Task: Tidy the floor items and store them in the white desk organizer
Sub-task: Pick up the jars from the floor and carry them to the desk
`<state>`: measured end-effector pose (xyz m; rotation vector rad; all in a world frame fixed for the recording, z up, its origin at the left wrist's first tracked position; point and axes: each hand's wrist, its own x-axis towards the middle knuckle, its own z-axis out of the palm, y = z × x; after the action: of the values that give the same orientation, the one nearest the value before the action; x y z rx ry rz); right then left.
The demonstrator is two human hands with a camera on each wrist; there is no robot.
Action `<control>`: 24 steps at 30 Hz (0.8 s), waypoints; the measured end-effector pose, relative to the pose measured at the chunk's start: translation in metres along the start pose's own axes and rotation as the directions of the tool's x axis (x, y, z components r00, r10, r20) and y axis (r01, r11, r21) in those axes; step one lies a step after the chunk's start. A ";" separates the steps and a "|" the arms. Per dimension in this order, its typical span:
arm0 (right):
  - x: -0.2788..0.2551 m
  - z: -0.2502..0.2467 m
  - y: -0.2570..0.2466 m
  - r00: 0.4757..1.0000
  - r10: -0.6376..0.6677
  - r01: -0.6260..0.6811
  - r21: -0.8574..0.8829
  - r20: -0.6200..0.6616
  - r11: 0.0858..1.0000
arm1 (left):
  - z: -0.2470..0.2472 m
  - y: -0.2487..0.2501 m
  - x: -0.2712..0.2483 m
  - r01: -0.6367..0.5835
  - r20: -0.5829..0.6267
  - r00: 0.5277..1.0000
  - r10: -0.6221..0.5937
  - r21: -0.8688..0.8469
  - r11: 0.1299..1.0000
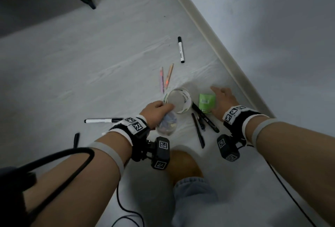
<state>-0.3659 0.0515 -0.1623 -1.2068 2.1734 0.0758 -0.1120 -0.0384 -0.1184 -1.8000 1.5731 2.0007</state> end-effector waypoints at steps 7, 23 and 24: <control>0.020 0.019 -0.013 0.994 0.031 -0.001 -0.266 0.109 0.964 | -0.029 -0.012 -0.005 0.080 0.023 0.997 -0.078 -0.090 0.993; 0.012 0.018 -0.024 0.986 0.055 0.008 -0.375 0.158 0.927 | -0.051 -0.030 -0.024 0.071 -0.006 0.997 -0.072 -0.142 0.987; 0.010 0.018 -0.026 0.987 0.063 -0.003 -0.380 0.146 0.925 | -0.052 -0.032 -0.026 0.069 -0.014 0.997 -0.072 -0.139 0.988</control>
<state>-0.3399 0.0353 -0.1754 -1.3207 2.0979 0.6115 -0.0464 -0.0421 -0.1106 -1.8987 1.3855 2.1146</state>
